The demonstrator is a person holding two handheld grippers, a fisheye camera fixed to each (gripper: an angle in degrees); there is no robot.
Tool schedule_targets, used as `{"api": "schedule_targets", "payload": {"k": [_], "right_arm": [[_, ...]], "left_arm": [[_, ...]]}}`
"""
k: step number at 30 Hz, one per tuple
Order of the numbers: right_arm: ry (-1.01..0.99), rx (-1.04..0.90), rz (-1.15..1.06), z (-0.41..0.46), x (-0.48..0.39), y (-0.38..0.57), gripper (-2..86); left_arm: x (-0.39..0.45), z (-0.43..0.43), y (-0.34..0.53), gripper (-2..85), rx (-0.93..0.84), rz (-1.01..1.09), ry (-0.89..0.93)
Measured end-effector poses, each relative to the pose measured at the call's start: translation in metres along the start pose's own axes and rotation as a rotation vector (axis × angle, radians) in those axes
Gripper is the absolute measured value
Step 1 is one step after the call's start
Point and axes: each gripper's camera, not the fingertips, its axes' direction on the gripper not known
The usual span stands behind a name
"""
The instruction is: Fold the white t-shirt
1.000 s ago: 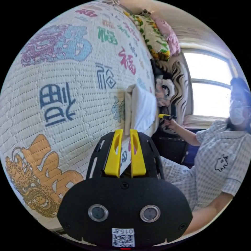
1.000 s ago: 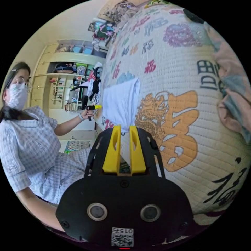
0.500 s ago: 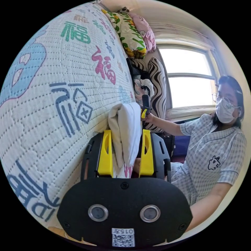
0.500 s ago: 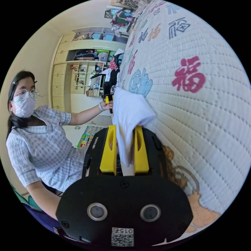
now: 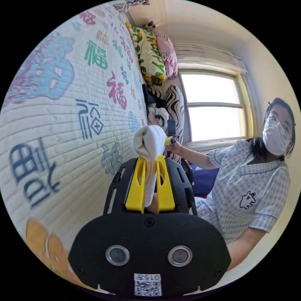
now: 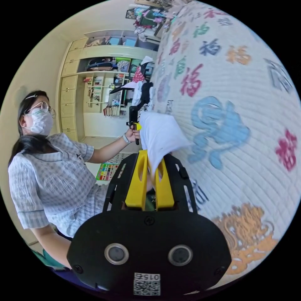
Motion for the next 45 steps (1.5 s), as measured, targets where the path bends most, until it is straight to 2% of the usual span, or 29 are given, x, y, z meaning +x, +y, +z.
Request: {"api": "schedule_targets", "payload": {"k": [10,16,21,27,33,40,42,45], "right_arm": [[-0.166,-0.191,-0.208,0.233,-0.088,-0.219,1.0],[-0.126,-0.310,-0.245,0.366,-0.125,-0.335,0.4],[-0.114,-0.355,-0.176,0.441,-0.123,-0.366,0.2],[-0.068,-0.439,-0.041,0.489,-0.109,-0.361,0.1],[-0.043,-0.372,-0.051,0.488,-0.126,-0.392,0.1],[0.085,-0.260,-0.068,0.494,-0.126,-0.474,0.4],[0.136,-0.279,-0.053,0.502,-0.116,-0.483,0.6],[0.106,-0.232,-0.034,0.498,-0.110,-0.481,0.8]], "left_arm": [[0.120,-0.349,0.113,5.3,0.291,-0.114,-0.187],[0.137,-0.514,0.153,5.3,0.372,-0.163,-0.210],[0.124,-0.569,0.197,5.4,0.428,-0.240,-0.138],[0.113,-0.565,0.239,5.3,0.439,-0.331,-0.046],[0.131,-0.588,0.205,5.3,0.457,-0.255,0.028],[0.120,-0.648,0.108,5.5,0.442,-0.218,-0.083],[0.114,-0.654,0.101,5.8,0.430,-0.204,-0.226],[0.109,-0.655,0.116,6.2,0.473,-0.200,-0.240]]}}
